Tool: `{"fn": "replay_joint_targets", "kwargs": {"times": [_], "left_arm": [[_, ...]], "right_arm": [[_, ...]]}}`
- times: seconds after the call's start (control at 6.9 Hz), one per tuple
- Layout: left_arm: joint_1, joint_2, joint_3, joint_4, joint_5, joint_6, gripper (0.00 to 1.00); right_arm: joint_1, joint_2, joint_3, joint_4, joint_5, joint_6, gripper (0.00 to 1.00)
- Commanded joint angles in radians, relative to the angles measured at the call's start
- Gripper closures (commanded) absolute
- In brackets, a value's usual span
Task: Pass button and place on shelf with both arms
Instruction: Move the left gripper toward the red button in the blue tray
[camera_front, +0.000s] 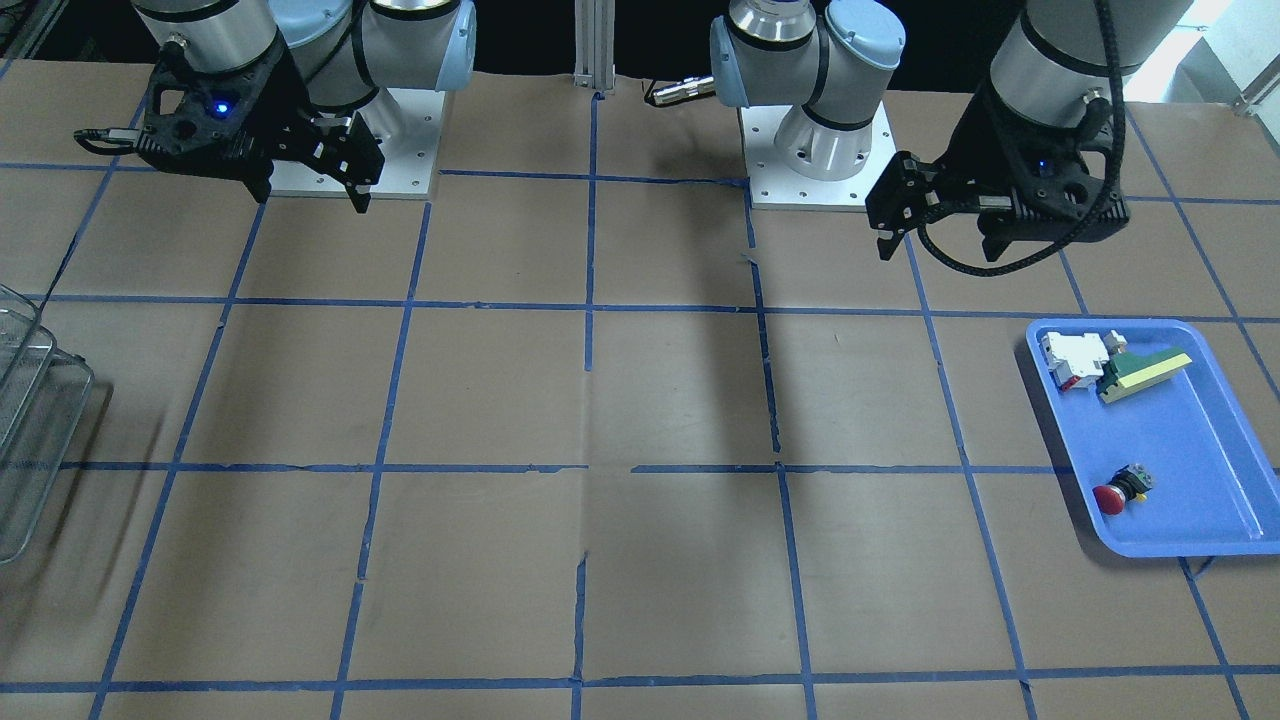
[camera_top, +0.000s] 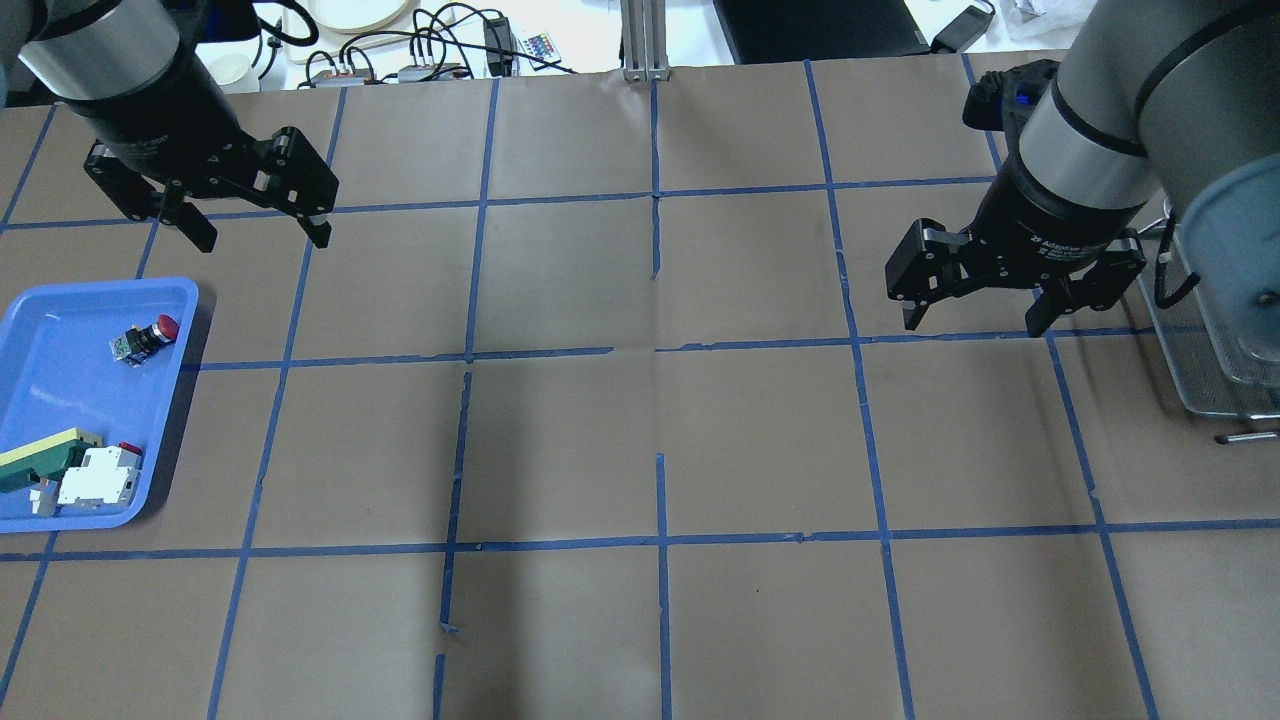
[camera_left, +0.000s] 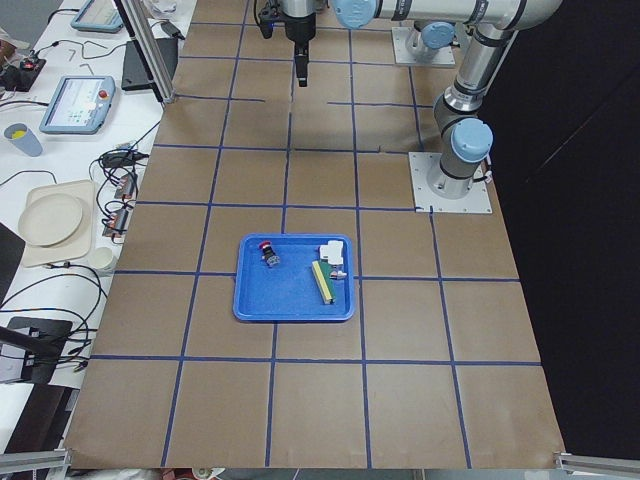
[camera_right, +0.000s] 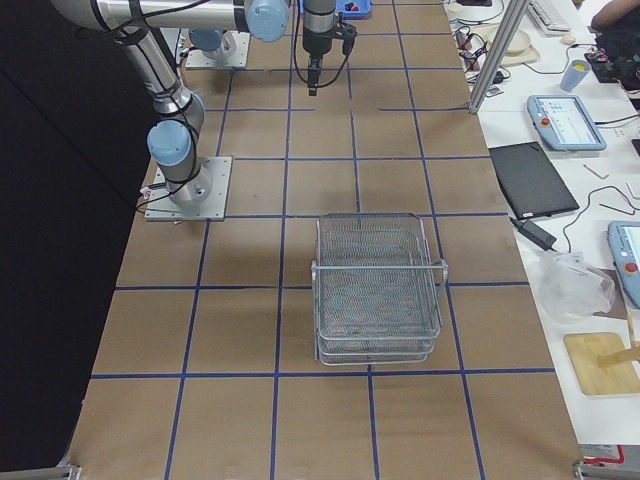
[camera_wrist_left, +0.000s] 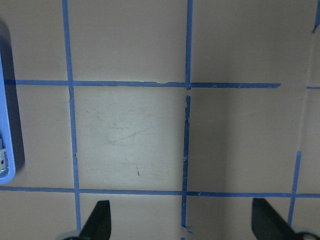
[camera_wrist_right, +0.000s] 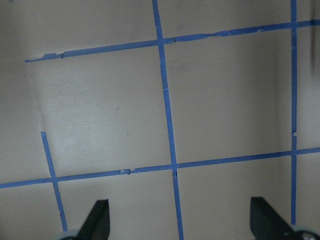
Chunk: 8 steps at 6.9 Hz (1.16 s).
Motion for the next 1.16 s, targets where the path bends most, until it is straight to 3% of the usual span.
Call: {"fn": "replay_joint_targets", "kwargs": {"times": [0.0,0.58,1.01], "left_arm": [[0.146,-0.032,-0.031,0.012,-0.009,0.298,0.00],[0.440,-0.233,-0.037,0.281,-0.018,0.878,0.00],[0.570,-0.359,-0.040,0.407,-0.110,1.222,0.00]], "right_arm": [[0.001,-0.001,0.000,-0.001,0.003,-0.001,0.00],[0.001,-0.003,-0.005,-0.001,0.005,0.000,0.00],[0.001,-0.004,-0.007,-0.001,0.003,0.005,0.00]]}}
